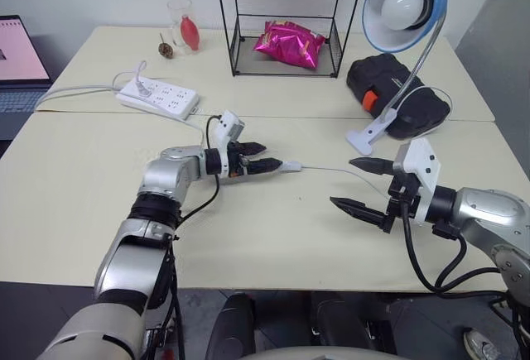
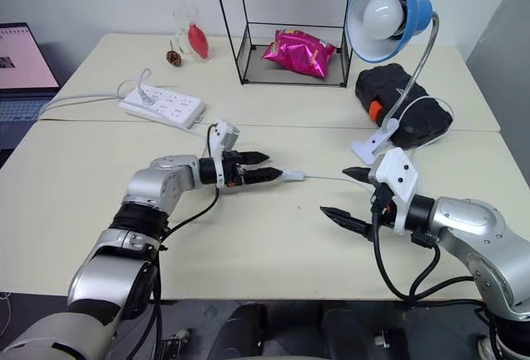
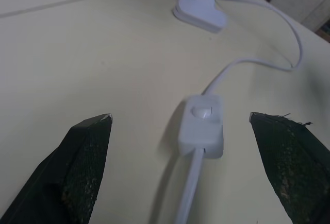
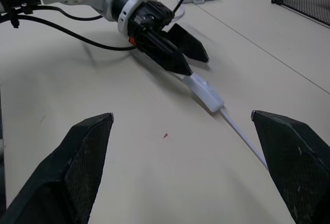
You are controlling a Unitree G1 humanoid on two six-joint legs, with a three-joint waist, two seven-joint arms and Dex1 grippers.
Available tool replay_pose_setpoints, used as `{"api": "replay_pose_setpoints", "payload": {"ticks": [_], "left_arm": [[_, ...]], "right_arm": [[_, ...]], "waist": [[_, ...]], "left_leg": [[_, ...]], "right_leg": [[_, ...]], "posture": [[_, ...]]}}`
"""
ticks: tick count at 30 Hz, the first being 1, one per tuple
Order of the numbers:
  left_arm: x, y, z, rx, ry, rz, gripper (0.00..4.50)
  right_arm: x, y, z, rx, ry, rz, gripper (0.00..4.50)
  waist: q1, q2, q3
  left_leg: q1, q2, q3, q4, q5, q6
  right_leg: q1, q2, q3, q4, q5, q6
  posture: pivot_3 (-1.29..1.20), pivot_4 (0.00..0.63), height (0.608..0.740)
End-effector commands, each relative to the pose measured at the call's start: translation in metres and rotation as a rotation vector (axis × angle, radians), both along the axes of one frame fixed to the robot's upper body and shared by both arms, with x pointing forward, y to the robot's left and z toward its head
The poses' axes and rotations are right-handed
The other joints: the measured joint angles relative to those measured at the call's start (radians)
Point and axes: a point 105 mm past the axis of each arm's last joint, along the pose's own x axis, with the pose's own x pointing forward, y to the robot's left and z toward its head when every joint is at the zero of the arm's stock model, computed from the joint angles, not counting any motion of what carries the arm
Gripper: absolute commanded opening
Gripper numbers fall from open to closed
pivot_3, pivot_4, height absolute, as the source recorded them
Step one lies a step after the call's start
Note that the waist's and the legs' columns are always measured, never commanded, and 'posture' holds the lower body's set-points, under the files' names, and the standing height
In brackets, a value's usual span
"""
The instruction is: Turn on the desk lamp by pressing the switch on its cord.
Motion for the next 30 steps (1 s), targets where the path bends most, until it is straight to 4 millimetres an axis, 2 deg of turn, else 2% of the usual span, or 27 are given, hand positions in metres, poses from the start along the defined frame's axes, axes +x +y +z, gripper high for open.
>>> {"api": "replay_pose_setpoints", "payload": {"ticks": [1,13,16,19,20,24,28,30], "left_arm": [[0.0,-0.006,0.007,0.021,-0.03,-0.068,4.44],[-0.001,-0.015,-0.004,0.052,-0.035,-0.105,4.44],[-0.001,-0.019,-0.005,0.048,-0.043,-0.112,3.97],[-0.003,-0.023,-0.006,0.046,-0.046,-0.126,3.2],[-0.003,-0.025,-0.006,0.045,-0.046,-0.128,3.12],[-0.002,-0.029,-0.006,0.044,-0.055,-0.133,2.25],[-0.003,-0.03,-0.008,0.059,-0.081,-0.145,1.43],[-0.003,-0.029,-0.009,0.074,-0.108,-0.146,1.16]], "right_arm": [[-0.005,0.0,0.01,-0.003,-0.043,0.004,4.5],[-0.005,-0.001,0.011,-0.008,-0.042,0.002,4.5],[-0.006,-0.001,0.011,-0.01,-0.041,0.004,4.5],[-0.006,-0.001,0.011,-0.011,-0.039,0.005,4.5],[-0.006,-0.001,0.011,-0.012,-0.038,0.006,4.5],[-0.007,-0.001,0.01,-0.016,-0.036,0.008,4.5],[-0.008,0.0,0.01,-0.019,-0.033,0.008,4.5],[-0.007,-0.001,0.009,-0.018,-0.029,0.003,4.5]], "waist": [[0.001,0.0,0.0],[0.005,0.0,0.0],[0.006,0.0,0.0],[0.005,0.0,0.0],[0.005,0.0,0.0],[0.005,0.0,0.0],[0.004,0.0,0.0],[0.004,0.0,0.0]], "left_leg": [[0.0,0.0,0.0,0.0,0.0,0.0],[0.0,0.0,-0.001,0.001,0.0,0.0],[0.0,-0.001,-0.002,0.001,0.0,0.0],[0.0,-0.001,-0.002,0.001,0.0,0.0],[0.0,-0.001,-0.002,0.001,0.0,0.0],[0.0,-0.001,-0.002,0.001,0.0,0.0],[0.0,-0.001,-0.002,0.001,0.0,0.0],[0.0,-0.001,-0.002,0.001,0.0,0.0]], "right_leg": [[0.0,0.0,0.0,0.0,0.0,0.0],[0.001,0.0,-0.001,0.0,0.0,0.0],[0.001,0.0,-0.001,0.0,0.0,0.0],[0.001,0.0,-0.001,0.0,0.0,0.0],[0.001,0.0,-0.001,0.0,0.0,0.0],[0.001,0.0,-0.001,0.0,0.0,0.0],[0.001,0.0,-0.001,0.0,0.0,0.0],[0.001,0.0,-0.001,0.0,0.0,0.0]], "posture": [[0.0,0.15,0.74],[0.0,0.15,0.74],[0.0,0.15,0.74],[0.0,0.15,0.74],[0.0,0.15,0.74],[0.0,0.15,0.74],[0.0,0.15,0.74],[0.0,0.15,0.74]]}}
